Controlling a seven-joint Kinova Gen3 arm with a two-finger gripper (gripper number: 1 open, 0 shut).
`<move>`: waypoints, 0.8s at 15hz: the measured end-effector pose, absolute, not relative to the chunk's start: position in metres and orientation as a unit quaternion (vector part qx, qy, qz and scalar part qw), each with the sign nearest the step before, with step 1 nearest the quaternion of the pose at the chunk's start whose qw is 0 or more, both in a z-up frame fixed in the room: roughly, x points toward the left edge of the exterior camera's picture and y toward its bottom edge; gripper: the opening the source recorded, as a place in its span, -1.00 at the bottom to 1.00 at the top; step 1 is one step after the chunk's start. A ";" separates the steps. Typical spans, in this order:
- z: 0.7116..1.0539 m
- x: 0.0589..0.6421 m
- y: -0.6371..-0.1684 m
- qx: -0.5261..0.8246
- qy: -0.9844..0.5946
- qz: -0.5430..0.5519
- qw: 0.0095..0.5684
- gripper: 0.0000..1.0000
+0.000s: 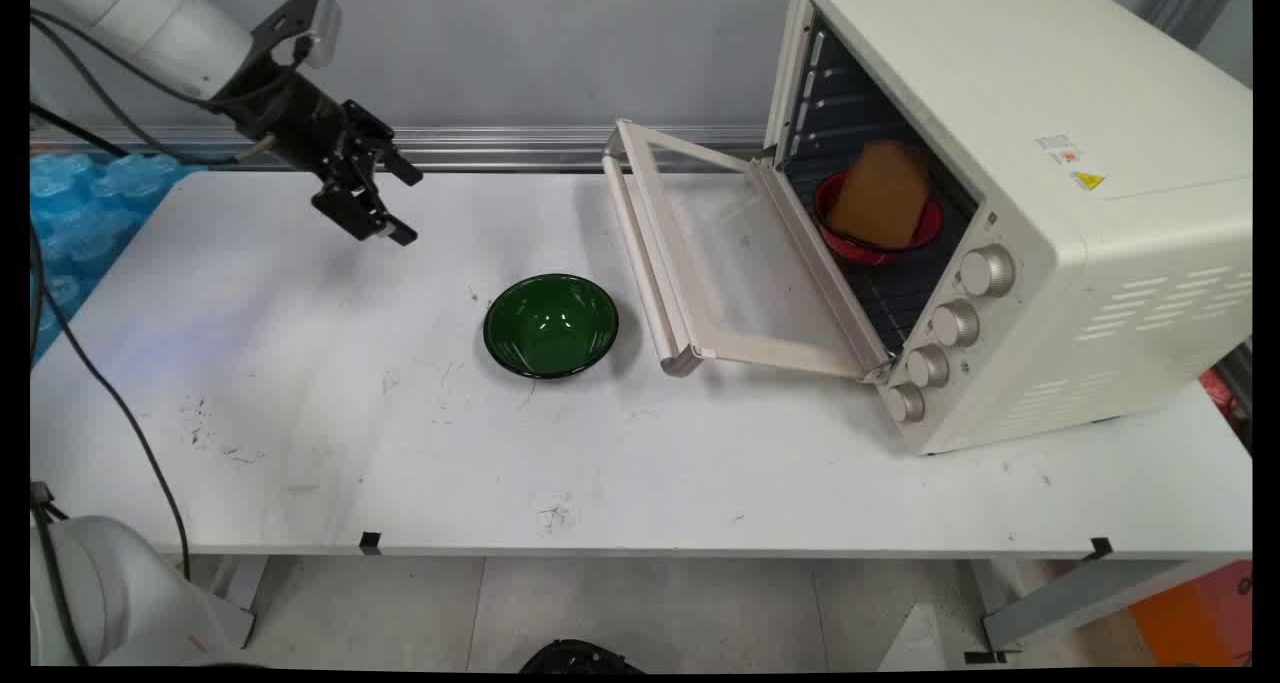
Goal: Close the oven
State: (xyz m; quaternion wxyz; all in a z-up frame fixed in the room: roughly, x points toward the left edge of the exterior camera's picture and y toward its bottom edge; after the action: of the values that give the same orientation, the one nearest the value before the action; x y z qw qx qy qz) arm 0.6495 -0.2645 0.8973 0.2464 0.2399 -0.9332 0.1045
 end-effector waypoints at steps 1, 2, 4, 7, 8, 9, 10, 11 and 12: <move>0.897 0.646 -0.268 0.242 -0.933 0.105 0.246 1.00; 0.897 0.643 -0.270 0.244 -0.932 0.105 0.246 1.00; 0.897 0.636 -0.275 0.248 -0.931 0.105 0.246 1.00; 0.894 0.619 -0.288 0.253 -0.928 0.106 0.251 1.00; 0.893 0.611 -0.294 0.255 -0.927 0.107 0.255 1.00; 0.892 0.606 -0.298 0.256 -0.926 0.107 0.258 1.00; 0.891 0.599 -0.304 0.257 -0.924 0.107 0.264 1.00; 0.889 0.592 -0.309 0.258 -0.921 0.108 0.270 1.00; 0.888 0.586 -0.314 0.260 -0.919 0.108 0.275 1.00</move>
State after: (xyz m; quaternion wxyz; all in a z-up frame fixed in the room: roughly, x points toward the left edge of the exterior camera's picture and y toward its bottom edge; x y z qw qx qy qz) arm 0.5856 -0.3135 0.8878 0.2749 0.2597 -0.9194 0.1082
